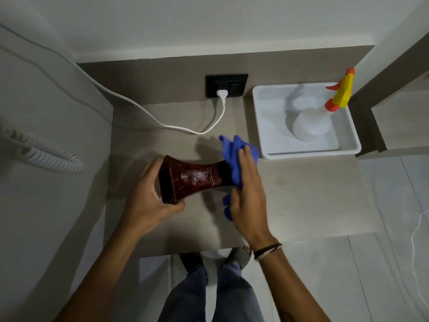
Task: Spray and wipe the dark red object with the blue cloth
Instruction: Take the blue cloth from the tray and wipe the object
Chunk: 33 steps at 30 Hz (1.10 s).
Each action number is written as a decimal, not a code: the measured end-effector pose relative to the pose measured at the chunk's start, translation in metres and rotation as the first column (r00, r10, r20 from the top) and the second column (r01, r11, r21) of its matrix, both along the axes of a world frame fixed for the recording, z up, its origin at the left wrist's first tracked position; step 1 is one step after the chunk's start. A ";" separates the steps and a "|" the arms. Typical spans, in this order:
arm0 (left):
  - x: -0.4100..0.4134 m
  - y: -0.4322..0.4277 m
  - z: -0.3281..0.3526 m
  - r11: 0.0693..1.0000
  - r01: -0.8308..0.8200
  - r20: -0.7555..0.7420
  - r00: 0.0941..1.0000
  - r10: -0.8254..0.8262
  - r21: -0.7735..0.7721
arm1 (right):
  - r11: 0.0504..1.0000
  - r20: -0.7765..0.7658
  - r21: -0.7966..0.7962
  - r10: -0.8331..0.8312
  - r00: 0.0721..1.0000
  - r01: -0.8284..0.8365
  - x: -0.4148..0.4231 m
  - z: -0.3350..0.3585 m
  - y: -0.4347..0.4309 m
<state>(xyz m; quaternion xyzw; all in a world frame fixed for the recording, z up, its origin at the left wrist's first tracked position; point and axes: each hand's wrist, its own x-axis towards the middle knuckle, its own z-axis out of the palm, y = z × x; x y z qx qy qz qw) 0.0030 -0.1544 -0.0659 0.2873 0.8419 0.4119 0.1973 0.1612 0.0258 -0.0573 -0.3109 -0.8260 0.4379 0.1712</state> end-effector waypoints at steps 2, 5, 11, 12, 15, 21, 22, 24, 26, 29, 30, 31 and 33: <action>0.005 0.005 -0.003 0.999 -0.044 -0.022 0.999 0.045 0.028 | 0.974 -0.018 0.109 0.203 0.979 -0.199 -0.002 0.003 -0.030; 0.007 0.010 -0.002 0.993 -0.074 0.024 0.997 0.072 0.096 | 0.848 0.081 0.302 0.432 0.898 -0.435 -0.003 -0.004 -0.065; 0.019 0.012 0.017 0.999 -0.048 -0.070 0.996 0.049 0.015 | 0.941 0.326 0.223 0.174 0.929 -0.254 0.012 -0.012 -0.004; 0.019 0.015 0.020 0.999 -0.049 -0.084 0.995 0.050 0.018 | 0.947 0.264 0.204 0.190 0.946 -0.247 0.008 -0.008 -0.014; 0.014 0.020 0.024 0.998 -0.031 -0.081 0.996 0.036 0.062 | 0.885 0.080 0.198 0.415 0.906 -0.422 0.002 0.000 -0.059; 0.015 0.018 0.027 0.999 -0.046 -0.136 0.990 0.044 -0.015 | 0.960 0.274 0.101 0.226 0.935 -0.261 0.020 -0.011 0.007; 0.016 0.020 0.028 0.999 -0.046 -0.145 0.989 0.043 -0.017 | 0.968 0.226 0.083 0.215 0.950 -0.239 0.015 -0.007 -0.001; 0.014 0.022 0.028 0.999 -0.033 -0.136 0.990 0.034 0.011 | 0.934 0.077 0.104 0.335 0.939 -0.342 -0.001 0.001 -0.036; 0.013 0.022 0.026 0.997 -0.029 -0.102 0.994 0.036 0.073 | 0.885 -0.021 0.140 0.451 0.892 -0.444 -0.006 0.000 -0.061; 0.012 0.017 0.026 0.999 -0.040 -0.151 0.988 0.038 -0.012 | 0.915 0.062 0.154 0.366 0.928 -0.372 0.004 -0.013 -0.028; 0.013 0.017 0.027 0.998 -0.045 -0.160 0.986 0.037 -0.044 | 0.946 0.125 0.134 0.279 0.952 -0.294 0.012 -0.018 -0.012; 0.015 0.018 0.028 0.997 -0.047 -0.155 0.987 0.038 -0.056 | 0.975 0.148 0.101 0.183 0.972 -0.199 0.019 -0.022 0.003; 0.016 0.023 0.030 0.998 -0.046 -0.143 0.989 0.039 -0.046 | 0.997 0.077 -0.075 -0.004 0.997 0.010 0.029 -0.024 0.025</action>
